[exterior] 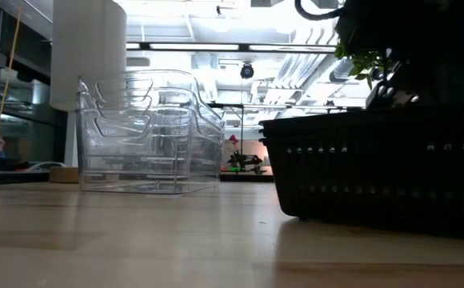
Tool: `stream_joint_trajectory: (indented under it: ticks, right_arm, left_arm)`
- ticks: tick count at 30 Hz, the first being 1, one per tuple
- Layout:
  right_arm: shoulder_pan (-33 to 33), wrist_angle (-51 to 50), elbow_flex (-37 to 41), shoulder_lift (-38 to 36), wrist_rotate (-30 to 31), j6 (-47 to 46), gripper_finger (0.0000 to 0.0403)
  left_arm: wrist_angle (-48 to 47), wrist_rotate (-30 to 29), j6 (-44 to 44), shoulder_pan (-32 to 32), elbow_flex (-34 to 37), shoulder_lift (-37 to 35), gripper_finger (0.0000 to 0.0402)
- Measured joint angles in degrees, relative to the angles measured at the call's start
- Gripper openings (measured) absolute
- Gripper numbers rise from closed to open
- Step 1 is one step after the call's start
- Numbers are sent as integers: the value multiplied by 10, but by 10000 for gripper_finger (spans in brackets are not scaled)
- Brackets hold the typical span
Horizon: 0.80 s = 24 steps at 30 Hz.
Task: Stack baskets by color
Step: Stack the left black bin on top of the right black bin
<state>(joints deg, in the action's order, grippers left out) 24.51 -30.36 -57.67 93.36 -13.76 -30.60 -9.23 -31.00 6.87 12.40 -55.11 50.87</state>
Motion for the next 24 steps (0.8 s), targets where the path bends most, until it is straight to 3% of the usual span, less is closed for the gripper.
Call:
stream_joint_trajectory:
  ticks: [12,18,24]
  right_arm:
    - [-29,-197,-36,20,85,111,0]
    - [-83,-185,-34,20,137,156,0]
    - [-146,-133,-34,20,152,167,0]
  left_arm:
    - [-2,1,-15,0,0,0,0]
    - [-2,-1,-15,0,0,0,0]
    - [-4,-2,-15,0,0,0,0]
